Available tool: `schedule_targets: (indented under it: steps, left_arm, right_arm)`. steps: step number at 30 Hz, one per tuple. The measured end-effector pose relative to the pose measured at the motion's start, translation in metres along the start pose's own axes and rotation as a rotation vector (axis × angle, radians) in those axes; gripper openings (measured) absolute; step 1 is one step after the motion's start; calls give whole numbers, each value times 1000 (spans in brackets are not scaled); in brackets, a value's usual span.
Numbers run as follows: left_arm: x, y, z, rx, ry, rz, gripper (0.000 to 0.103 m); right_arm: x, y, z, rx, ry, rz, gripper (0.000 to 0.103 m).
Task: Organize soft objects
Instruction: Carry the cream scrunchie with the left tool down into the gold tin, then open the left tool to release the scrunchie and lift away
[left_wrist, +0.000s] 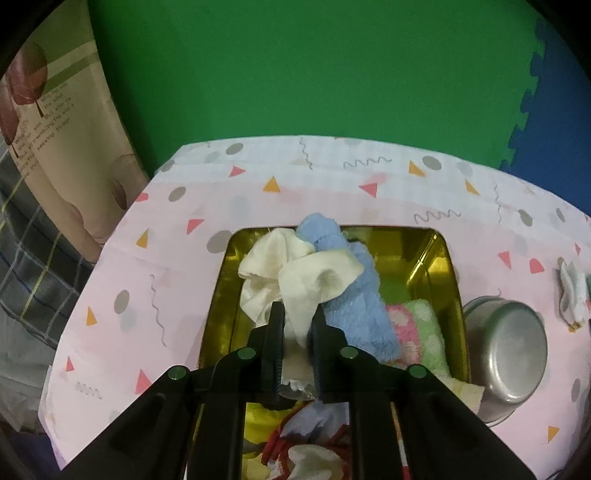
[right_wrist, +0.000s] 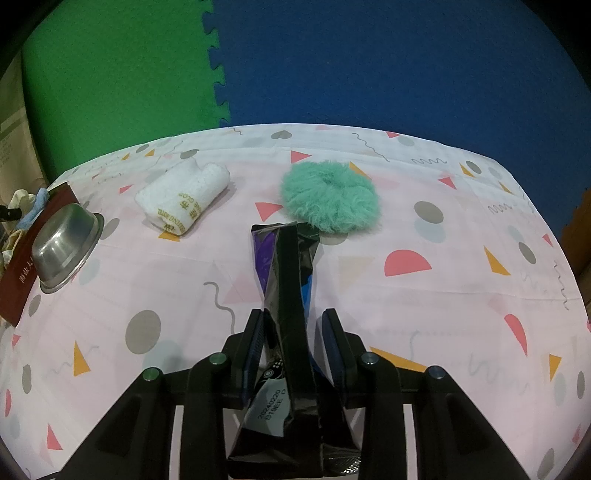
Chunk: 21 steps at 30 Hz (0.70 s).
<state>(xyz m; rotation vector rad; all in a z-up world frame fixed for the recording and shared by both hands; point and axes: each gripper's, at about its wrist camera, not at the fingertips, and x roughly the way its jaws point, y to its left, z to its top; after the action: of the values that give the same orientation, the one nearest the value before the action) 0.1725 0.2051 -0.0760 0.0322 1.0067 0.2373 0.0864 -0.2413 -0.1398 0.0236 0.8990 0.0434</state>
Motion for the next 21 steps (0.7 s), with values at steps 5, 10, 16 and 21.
schedule_targets:
  steps: [5, 10, 16, 21]
  left_arm:
    - [-1, -1, -3, -4, 3, -25, 35]
    - [-15, 0, -3, 3, -44, -40, 55]
    - [-35, 1, -5, -4, -75, -53, 60]
    - [-58, 1, -19, -4, -127, -64, 71]
  right_arm:
    - [0, 0, 1, -7, 2, -5, 33]
    - [0, 1, 1, -12, 3, -12, 33]
    - [0, 2, 1, -17, 3, -17, 33]
    - [0, 2, 2, -21, 4, -20, 33]
